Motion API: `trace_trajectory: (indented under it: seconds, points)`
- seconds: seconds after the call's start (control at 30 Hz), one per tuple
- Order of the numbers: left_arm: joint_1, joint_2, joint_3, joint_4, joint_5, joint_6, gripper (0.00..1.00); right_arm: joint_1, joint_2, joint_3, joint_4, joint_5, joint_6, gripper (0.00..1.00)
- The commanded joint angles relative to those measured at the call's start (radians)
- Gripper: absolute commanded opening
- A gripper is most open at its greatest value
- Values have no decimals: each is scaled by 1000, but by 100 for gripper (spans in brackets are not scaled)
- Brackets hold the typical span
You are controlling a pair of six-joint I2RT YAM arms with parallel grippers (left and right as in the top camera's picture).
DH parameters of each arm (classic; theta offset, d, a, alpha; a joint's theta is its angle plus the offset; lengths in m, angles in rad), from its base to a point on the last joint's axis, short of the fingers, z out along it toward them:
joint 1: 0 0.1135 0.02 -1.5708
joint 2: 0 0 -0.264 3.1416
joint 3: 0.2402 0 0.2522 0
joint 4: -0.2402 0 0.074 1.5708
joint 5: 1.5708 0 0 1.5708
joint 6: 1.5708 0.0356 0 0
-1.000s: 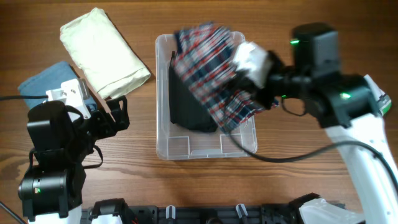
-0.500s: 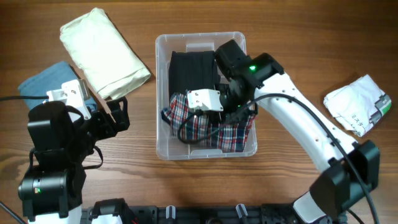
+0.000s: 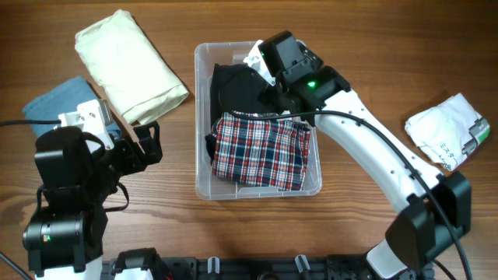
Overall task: Pack container
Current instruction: 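Place the plaid cloth into the bin beside the black cloth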
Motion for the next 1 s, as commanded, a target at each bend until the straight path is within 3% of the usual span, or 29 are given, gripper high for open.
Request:
trace_trajectory:
  seconds: [0.0,0.03,0.1,0.2,0.27,0.33,0.4,0.5,0.6,0.73,0.77,0.8,0.9,0.97]
  points:
    - [-5,-5,17,3,2,-2,100,34,-103,24,-71,-320,114,36]
    - [-5,-5,17,3,2,-2,100,43,-109,24,-101,-404,121,4]
    - [-5,-5,17,3,2,-2,100,76,-95,14,-188,-452,149,4]
    - [-5,-5,17,3,2,-2,100,105,-19,-66,-140,-454,237,4]
    - [-5,-5,17,3,2,-2,100,106,73,-131,-58,-452,243,4]
    - [-5,-5,17,3,2,-2,100,106,289,-142,-21,-448,235,5]
    - [-5,-5,17,3,2,-2,100,109,404,-142,-78,-448,235,4]
    - [-5,-5,17,7,2,-2,100,109,421,-140,-133,-426,235,4]
    - [-5,-5,17,6,2,-2,100,108,352,-100,-138,-371,269,16]
    - [-5,-5,17,6,2,-2,100,74,77,35,-134,-221,425,23]
    - [-5,-5,17,6,2,-2,100,21,-38,39,-95,-222,480,49]
    - [-5,-5,17,6,2,-2,100,-22,-99,39,-80,-222,517,100]
    - [-5,-5,17,6,2,-2,100,-299,-281,39,-113,-224,703,100]
    - [-5,-5,17,6,2,-2,100,-589,-322,38,-200,-299,766,100]
